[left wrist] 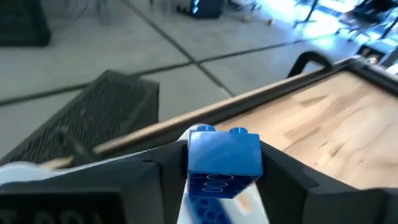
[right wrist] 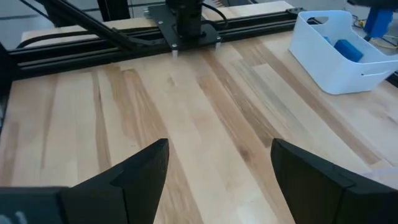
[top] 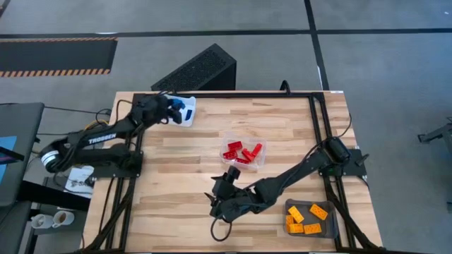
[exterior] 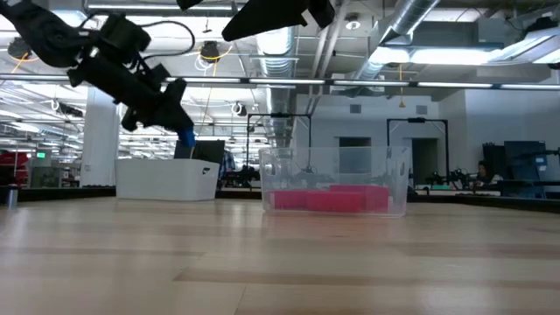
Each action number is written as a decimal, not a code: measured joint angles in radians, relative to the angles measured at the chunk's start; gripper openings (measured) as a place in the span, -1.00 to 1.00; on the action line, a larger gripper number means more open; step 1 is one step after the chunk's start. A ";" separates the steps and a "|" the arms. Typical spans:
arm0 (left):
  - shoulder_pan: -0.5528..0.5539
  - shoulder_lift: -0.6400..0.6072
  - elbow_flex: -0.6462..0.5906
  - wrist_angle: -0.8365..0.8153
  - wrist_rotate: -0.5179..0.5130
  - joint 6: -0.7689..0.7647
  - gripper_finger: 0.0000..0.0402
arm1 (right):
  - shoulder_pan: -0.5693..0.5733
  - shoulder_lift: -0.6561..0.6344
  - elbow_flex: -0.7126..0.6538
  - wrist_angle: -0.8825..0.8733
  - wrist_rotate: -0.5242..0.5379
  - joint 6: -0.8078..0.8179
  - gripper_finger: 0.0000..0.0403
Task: Sort & place blocks by color
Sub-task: Put the blue game piece into the white bin, then return to Home Position
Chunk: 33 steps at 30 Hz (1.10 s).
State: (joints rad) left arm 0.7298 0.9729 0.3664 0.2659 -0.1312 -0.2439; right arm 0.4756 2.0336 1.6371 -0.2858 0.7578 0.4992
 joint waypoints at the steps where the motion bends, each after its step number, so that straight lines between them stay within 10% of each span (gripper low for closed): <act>1: 0.005 0.016 0.000 0.000 -0.002 -0.004 -0.20 | 0.001 0.000 0.000 0.003 0.000 -0.001 0.50; 9: 0.008 0.064 0.000 -0.022 0.002 -0.040 0.28 | 0.002 0.000 0.000 0.020 -0.001 -0.002 0.50; 15: -0.003 -0.061 0.062 -0.019 0.294 -0.051 0.41 | 0.002 -0.003 0.000 0.006 -0.002 -0.032 0.50; 26: -0.236 -0.545 0.098 -0.070 0.358 -0.012 -0.08 | -0.104 -0.205 -0.027 -0.168 -0.124 -0.183 0.29; 33: -0.356 -0.808 0.074 -0.328 0.338 -0.005 -0.46 | -0.100 -0.419 -0.278 -0.048 -0.078 -0.246 -0.02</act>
State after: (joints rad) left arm 0.3740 0.1651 0.4406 -0.0619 0.2073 -0.2491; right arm 0.3760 1.6146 1.3596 -0.3339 0.6799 0.2528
